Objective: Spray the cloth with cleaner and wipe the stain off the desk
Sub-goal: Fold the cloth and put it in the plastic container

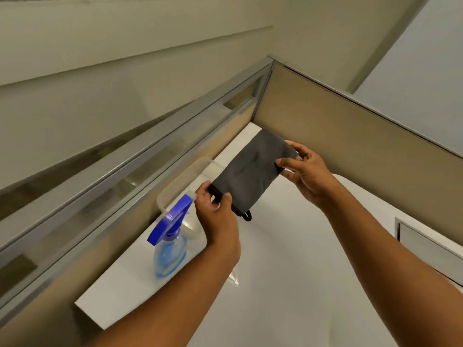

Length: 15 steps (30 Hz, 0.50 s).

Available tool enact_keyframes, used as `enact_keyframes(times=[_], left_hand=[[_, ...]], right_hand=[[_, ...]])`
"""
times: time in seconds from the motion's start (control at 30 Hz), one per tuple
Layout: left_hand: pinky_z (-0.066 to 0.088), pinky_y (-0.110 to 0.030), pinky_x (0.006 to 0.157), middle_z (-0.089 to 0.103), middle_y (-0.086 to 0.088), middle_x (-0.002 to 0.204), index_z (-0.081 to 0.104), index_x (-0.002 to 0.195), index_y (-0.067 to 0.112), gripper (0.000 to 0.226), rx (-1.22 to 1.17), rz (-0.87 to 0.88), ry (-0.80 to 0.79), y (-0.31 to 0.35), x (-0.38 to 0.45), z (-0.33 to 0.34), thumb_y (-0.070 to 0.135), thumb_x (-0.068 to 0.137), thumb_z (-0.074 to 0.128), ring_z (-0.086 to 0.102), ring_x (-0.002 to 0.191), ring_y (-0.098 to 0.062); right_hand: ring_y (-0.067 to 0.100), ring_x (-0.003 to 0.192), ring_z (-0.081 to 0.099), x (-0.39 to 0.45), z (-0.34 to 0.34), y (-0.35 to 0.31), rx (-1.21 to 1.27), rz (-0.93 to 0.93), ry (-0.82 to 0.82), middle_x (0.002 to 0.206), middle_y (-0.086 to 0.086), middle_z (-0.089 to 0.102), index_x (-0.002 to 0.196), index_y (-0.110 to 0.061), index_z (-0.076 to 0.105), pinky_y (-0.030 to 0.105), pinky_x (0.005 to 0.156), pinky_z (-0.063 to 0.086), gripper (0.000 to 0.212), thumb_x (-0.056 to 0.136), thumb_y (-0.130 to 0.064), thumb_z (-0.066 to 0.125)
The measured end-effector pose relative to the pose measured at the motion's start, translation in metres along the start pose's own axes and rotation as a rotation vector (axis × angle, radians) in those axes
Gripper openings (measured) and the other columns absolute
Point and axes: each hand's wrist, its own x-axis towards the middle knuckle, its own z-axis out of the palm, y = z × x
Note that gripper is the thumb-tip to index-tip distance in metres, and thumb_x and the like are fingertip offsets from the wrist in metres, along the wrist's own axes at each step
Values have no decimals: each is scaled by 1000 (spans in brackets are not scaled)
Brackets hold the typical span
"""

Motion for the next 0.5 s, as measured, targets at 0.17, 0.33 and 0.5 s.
enact_keyframes(times=[0.17, 0.33, 0.5], left_hand=[[53, -28, 95, 44, -11, 157, 39, 156, 23, 66, 18, 1, 208, -4, 36, 25, -3, 98, 61, 56, 137, -30], [43, -33, 112, 38, -15, 162, 27, 164, 15, 71, 26, -12, 303, -3, 54, 27, -6, 101, 51, 48, 144, -33], [35, -30, 117, 28, -11, 171, 20, 166, 14, 67, -16, -105, 357, -4, 64, 30, 0, 105, 43, 39, 153, -30]], right_hand=[[23, 114, 71, 45, 40, 2, -68, 6, -72, 123, 11, 73, 122, -10, 66, 33, 91, 60, 41, 86, 8, 74], [27, 112, 72, 74, 59, 26, -124, 14, -101, 127, 15, 69, 124, -8, 64, 34, 89, 61, 39, 89, 6, 73], [28, 109, 72, 86, 59, 56, -229, 14, -112, 122, 12, 70, 126, -6, 62, 34, 86, 62, 41, 88, 5, 74]])
